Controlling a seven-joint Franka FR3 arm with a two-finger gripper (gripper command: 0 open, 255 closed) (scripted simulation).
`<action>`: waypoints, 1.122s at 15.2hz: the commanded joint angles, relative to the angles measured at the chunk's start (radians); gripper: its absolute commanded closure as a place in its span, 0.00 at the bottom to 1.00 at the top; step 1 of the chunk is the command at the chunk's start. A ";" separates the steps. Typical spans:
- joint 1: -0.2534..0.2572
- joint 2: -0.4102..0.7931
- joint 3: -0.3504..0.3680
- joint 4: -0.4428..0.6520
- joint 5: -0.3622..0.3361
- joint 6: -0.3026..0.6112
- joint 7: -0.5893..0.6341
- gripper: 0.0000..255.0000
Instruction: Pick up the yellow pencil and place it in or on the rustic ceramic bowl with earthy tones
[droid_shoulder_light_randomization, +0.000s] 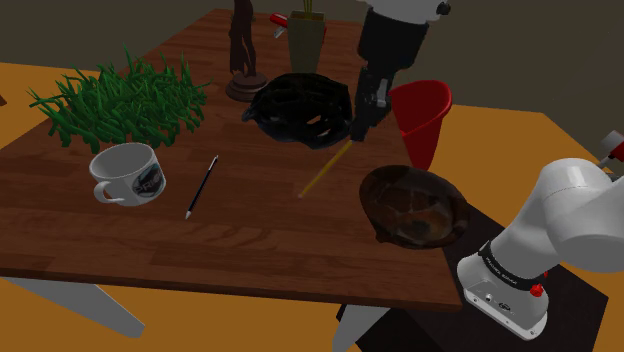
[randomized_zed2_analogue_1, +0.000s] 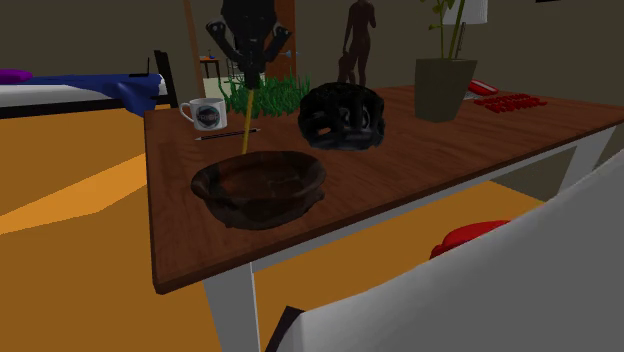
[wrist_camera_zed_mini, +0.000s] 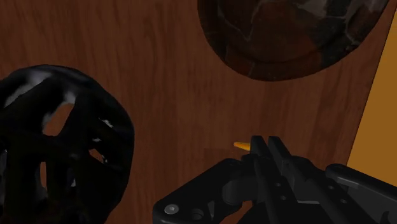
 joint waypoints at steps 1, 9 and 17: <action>0.008 -0.080 -0.014 -0.057 0.014 -0.023 -0.011 1.00; 0.055 -0.401 -0.060 -0.259 0.048 -0.145 -0.023 1.00; 0.103 -0.698 -0.095 -0.389 0.057 -0.313 -0.006 1.00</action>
